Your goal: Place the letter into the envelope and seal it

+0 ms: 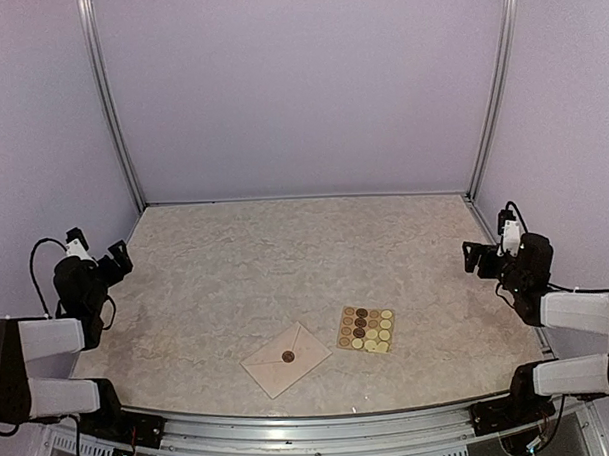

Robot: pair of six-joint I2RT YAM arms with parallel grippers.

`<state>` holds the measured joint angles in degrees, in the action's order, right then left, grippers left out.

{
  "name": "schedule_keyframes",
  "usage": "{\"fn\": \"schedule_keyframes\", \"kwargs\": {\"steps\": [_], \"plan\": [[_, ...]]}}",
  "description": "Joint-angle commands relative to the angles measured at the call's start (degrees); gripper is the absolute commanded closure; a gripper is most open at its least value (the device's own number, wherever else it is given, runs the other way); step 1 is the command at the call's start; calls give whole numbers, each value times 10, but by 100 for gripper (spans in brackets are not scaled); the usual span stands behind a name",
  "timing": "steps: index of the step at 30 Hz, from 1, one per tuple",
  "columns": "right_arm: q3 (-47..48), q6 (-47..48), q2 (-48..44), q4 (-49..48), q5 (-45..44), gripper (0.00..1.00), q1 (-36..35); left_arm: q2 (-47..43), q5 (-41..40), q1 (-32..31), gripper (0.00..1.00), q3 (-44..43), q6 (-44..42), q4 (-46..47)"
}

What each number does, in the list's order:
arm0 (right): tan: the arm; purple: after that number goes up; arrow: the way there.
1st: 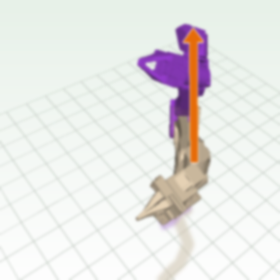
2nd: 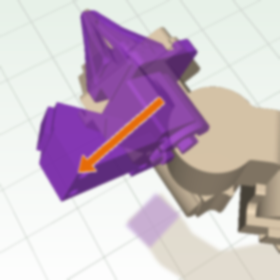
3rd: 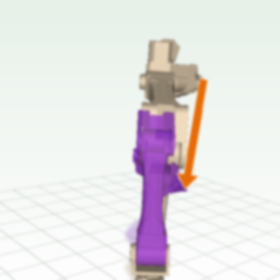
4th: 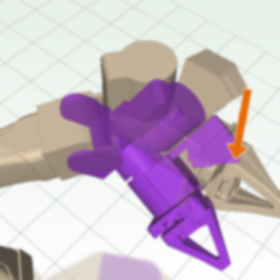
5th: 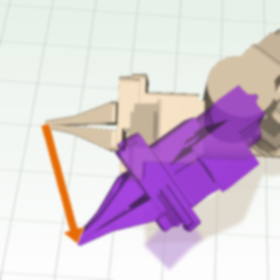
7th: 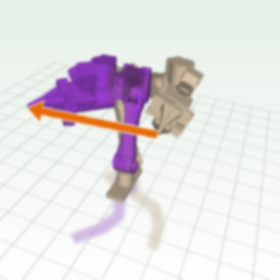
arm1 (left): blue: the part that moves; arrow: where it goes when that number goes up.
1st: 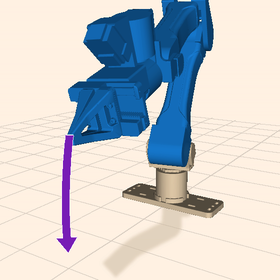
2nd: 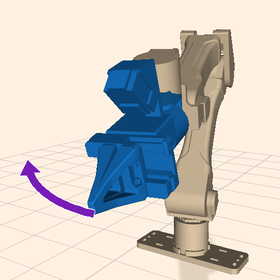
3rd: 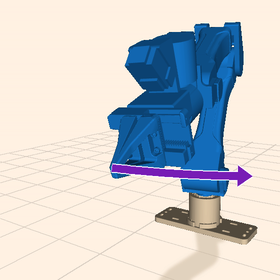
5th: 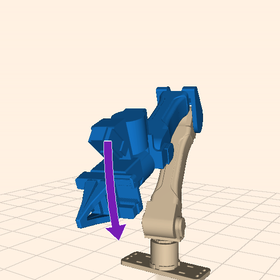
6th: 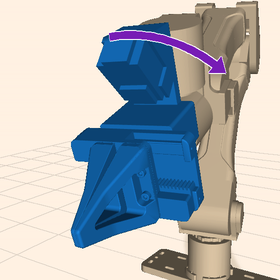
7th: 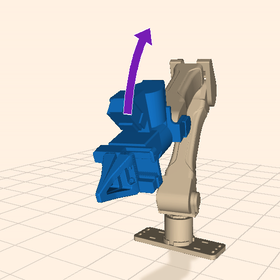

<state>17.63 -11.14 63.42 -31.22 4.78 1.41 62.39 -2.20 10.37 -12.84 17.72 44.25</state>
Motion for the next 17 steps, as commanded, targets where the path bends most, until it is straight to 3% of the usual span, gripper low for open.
{"fn": "schedule_keyframes", "kwargs": {"steps": [1,17], "plan": [[-38,41,-11,-111,-50,0,5,58,30,2,1,2,-32,71],[-39,43,3,-126,-33,1,4,79,16,-4,1,-4,-35,64]]}}
